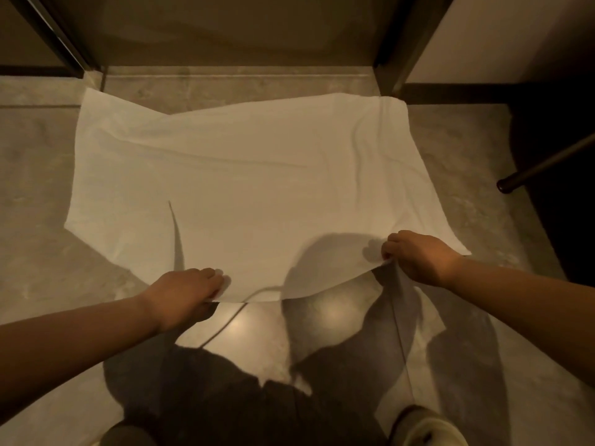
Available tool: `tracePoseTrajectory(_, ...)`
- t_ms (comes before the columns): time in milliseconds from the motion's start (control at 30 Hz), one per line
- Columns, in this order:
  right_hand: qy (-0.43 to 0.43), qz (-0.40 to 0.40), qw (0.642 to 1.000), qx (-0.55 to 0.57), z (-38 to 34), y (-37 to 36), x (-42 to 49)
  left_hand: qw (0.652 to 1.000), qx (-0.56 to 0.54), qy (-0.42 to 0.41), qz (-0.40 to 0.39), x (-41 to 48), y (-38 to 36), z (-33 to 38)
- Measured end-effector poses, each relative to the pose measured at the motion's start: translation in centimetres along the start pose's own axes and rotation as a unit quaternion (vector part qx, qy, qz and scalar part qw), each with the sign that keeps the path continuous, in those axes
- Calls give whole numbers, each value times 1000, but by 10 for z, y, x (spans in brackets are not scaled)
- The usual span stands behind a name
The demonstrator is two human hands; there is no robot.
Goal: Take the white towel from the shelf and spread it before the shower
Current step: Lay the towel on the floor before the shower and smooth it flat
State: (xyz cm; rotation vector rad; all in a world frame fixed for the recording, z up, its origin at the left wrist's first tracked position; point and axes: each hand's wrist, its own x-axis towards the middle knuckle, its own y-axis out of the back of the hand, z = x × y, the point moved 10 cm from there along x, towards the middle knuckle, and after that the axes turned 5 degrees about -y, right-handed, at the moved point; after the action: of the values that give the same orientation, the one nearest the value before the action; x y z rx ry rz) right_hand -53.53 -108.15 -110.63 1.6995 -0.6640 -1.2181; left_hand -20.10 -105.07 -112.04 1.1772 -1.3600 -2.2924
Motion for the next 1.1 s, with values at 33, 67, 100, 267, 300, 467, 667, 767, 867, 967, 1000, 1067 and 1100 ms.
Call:
tracePoseTrajectory(33,-2,-22,1000,1,1,-6,0,1000,-9,5,-3,-1,-3,0)
tracePoseTrajectory(67,-3,-51,999,-4,1,-13,-1,1000,-17,10,-12,-1,-8,0)
tracePoseTrajectory(100,-3,-83,996,-14,0,-22,-1,999,-24,14,-25,-1,-12,1)
tracePoseTrajectory(267,-21,-105,994,13,0,-26,13,999,-36,16,-14,14,-7,5)
tracePoseTrajectory(300,-22,-70,997,27,1,-18,18,999,-39,9,13,21,1,7)
tracePoseTrajectory(467,-47,66,995,52,9,6,34,995,55,-34,73,72,28,28)
tracePoseTrajectory(667,-147,39,988,40,46,-8,48,991,69,42,110,141,34,55)
tracePoseTrajectory(767,-166,27,985,37,64,-16,52,989,47,67,125,172,41,60)
tracePoseTrajectory(867,-172,4,983,60,76,-39,53,986,37,113,114,194,31,53)
tracePoseTrajectory(967,-182,-5,981,65,83,-54,48,983,42,123,129,200,24,50)
tracePoseTrajectory(1000,-184,-5,981,66,84,-57,47,983,43,118,135,200,23,50)
tracePoseTrajectory(1067,-185,-7,980,74,83,-59,45,982,44,110,145,200,22,48)
tracePoseTrajectory(1100,-187,-7,979,78,82,-60,43,982,45,109,148,199,22,47)
